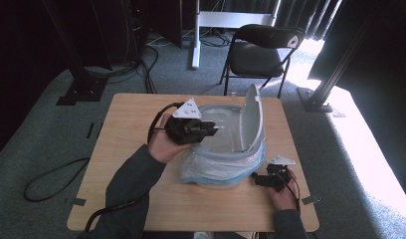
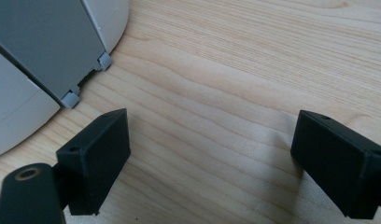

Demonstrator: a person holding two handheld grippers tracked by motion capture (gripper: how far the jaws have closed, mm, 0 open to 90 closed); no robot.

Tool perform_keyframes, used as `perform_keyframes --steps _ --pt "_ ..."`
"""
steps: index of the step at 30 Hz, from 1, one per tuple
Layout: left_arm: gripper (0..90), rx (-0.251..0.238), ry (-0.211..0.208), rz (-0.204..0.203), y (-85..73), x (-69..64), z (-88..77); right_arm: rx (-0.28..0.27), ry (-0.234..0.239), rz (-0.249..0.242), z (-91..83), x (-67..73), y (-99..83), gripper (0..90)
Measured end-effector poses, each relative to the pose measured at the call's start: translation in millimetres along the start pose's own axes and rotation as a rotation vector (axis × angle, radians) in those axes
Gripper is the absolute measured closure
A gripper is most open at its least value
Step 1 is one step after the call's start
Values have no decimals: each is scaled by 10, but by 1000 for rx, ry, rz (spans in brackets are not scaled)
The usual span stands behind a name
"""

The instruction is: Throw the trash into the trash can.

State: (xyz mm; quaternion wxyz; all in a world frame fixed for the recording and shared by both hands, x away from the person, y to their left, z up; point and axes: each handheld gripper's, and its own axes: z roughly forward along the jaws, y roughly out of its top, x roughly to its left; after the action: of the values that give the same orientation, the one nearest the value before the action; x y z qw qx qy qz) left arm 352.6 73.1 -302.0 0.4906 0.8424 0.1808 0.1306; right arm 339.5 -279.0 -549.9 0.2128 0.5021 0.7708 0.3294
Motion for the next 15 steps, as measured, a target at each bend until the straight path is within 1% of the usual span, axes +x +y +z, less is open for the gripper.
perform_keyframes --steps 2,3,7,9,10,12,15 --pt "738 -23 40 -25 3 75 -121 0 0 -1 0 -1 0 110" --pt "728 -30 65 -46 -4 135 -192 0 0 0 0 0 0 110" --pt "725 -24 115 -90 -60 261 -293 0 0 0 0 0 0 110" --pt "733 -6 126 -108 -101 300 -284 0 0 0 0 0 0 110" --pt "739 8 128 -110 -117 305 -262 0 0 0 0 0 0 110" --pt "740 18 114 -108 -131 294 -204 0 1 -1 1 0 1 110" --pt "743 23 91 -90 -97 240 -99 0 1 -1 1 0 2 110"
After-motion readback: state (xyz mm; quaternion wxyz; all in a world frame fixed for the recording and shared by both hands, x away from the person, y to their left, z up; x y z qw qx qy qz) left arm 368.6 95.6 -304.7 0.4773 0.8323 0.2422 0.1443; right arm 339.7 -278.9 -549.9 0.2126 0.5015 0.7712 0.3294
